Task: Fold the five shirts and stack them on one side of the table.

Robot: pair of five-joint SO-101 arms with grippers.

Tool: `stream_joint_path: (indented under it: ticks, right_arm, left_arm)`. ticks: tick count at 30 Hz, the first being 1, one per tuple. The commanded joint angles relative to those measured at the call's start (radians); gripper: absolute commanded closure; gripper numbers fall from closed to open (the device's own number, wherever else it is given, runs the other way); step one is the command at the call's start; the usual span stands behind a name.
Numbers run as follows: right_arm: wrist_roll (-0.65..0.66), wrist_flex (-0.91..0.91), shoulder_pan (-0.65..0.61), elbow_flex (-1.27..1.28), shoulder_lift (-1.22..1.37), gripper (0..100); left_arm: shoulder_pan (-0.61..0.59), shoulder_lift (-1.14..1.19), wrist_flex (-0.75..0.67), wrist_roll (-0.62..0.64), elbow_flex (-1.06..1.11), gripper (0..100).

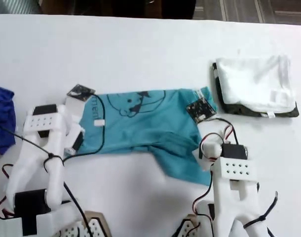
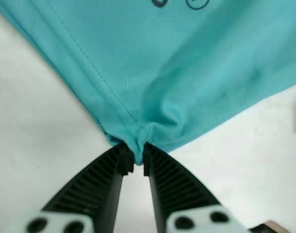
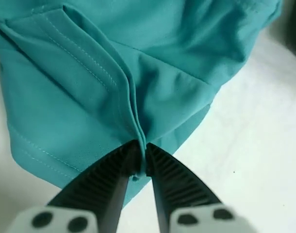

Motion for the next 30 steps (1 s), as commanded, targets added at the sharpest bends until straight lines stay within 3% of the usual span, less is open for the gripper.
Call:
stream_joint_path:
  ticks: [1,7,16,23,30]
  right_arm:
    - [0.006,0.004,0.036,-0.002,-0.038,97.8]
    - [0.086,0.054,0.125,-0.005,-0.039,97.8]
    - [0.097,0.116,0.125,-0.011,-0.102,97.8]
    - [0.089,0.237,0.018,0.002,-0.321,97.8]
    - [0.098,0.182,-0.001,0.083,-0.314,97.8]
  left_arm:
    - [-0.012,-0.038,-0.014,0.000,-0.010,97]
    - [-0.012,-0.038,-0.012,0.003,-0.015,97]
    - [-0.012,0.041,-0.006,0.031,-0.117,97]
    - [-0.040,0.212,0.064,0.023,-0.272,97]
    - [-0.038,0.230,0.089,0.017,-0.269,97]
